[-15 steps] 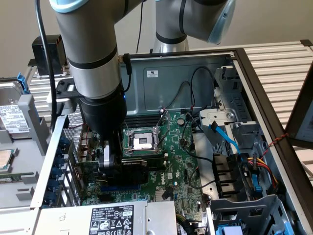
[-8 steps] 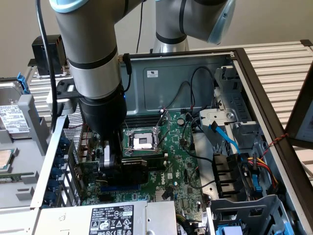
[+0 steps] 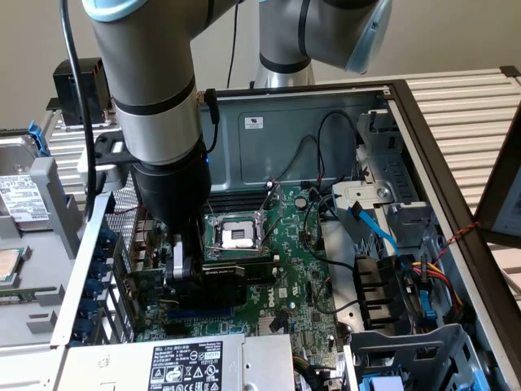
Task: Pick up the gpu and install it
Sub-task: 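Insert the gpu into the slot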
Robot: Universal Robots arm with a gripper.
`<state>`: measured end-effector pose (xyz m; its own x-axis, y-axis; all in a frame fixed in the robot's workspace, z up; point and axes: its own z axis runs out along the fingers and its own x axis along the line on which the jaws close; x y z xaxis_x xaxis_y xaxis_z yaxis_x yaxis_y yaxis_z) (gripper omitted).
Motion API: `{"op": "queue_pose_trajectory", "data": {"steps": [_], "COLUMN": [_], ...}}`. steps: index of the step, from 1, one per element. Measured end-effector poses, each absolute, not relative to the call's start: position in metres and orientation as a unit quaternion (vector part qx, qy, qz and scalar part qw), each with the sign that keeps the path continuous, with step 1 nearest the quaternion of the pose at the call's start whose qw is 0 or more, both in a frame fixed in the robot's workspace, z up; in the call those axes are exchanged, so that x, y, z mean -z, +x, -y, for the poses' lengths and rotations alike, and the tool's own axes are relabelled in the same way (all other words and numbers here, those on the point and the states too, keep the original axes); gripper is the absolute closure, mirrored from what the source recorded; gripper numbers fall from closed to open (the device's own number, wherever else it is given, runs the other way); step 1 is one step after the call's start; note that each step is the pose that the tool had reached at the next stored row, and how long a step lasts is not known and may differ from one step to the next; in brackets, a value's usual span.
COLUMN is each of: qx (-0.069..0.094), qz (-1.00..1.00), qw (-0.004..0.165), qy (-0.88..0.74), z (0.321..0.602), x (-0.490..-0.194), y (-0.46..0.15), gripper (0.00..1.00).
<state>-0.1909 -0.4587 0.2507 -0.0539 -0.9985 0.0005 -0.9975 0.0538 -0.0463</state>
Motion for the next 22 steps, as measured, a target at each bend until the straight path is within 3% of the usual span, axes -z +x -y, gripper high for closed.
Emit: {"op": "queue_pose_trajectory", "data": {"steps": [22], "qx": [0.02], "qz": [-0.725], "qw": [0.013], "qy": [-0.689], "z": [0.4587], "x": [-0.2503], "y": [-0.1906], "gripper": [0.73]}}
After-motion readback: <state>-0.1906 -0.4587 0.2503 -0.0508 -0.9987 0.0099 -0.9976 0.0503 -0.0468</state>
